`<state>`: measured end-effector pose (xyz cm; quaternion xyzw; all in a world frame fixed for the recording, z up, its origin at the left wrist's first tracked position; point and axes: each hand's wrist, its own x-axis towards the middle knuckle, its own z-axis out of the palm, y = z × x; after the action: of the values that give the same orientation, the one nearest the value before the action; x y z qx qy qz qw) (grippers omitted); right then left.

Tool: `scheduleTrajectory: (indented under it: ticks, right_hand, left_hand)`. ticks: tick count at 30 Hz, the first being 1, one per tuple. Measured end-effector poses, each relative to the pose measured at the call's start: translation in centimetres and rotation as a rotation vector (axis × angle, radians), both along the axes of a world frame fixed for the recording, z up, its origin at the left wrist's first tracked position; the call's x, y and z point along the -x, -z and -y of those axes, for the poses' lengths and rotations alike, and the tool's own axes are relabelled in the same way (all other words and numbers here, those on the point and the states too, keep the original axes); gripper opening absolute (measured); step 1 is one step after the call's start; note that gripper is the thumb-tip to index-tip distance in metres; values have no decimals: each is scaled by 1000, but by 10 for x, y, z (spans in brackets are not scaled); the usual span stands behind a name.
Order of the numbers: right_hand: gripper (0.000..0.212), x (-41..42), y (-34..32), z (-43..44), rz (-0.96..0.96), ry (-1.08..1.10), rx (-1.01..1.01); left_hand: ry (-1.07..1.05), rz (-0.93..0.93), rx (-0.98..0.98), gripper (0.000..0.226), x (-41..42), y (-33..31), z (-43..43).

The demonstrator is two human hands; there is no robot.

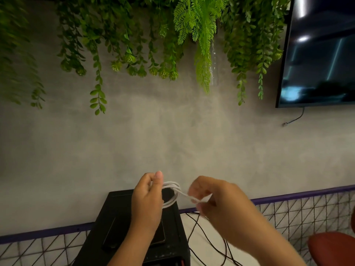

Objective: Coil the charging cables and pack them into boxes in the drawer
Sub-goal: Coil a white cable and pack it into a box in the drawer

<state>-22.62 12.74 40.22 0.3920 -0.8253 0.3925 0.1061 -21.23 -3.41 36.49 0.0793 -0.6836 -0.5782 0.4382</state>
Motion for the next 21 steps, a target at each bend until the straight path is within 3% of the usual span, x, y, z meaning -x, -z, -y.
scheduleTrajectory:
  ticks: [3, 4, 8, 10, 13, 14, 17, 21]
  right_hand:
    - [39, 18, -4, -7, -437, 76, -196]
    - [45, 24, -3, -7, -540, 116, -202]
    - [45, 39, 11, 4, -742, 220, 10]
    - [40, 33, 19, 10, -555, 187, 112]
    - [47, 18, 27, 20, 154, -65, 318]
    - [46, 17, 30, 24, 290, -149, 395]
    - [31, 14, 32, 31, 503, -247, 664]
    - [20, 12, 31, 35, 628, -181, 829]
  left_hand:
    - [194, 69, -26, 55, -7, -5, 7]
    - [275, 92, -61, 52, -11, -9, 8]
    - [586, 111, -273, 24, -22, -21, 2]
    - [645, 63, -372, 16, -23, -21, -2]
    - [659, -5, -483, 21, -21, -18, -8]
    - [656, -18, -499, 22, -20, -17, -10]
    - [620, -36, -465, 22, -17, -14, -12]
    - [354, 24, -126, 28, -14, -8, -16]
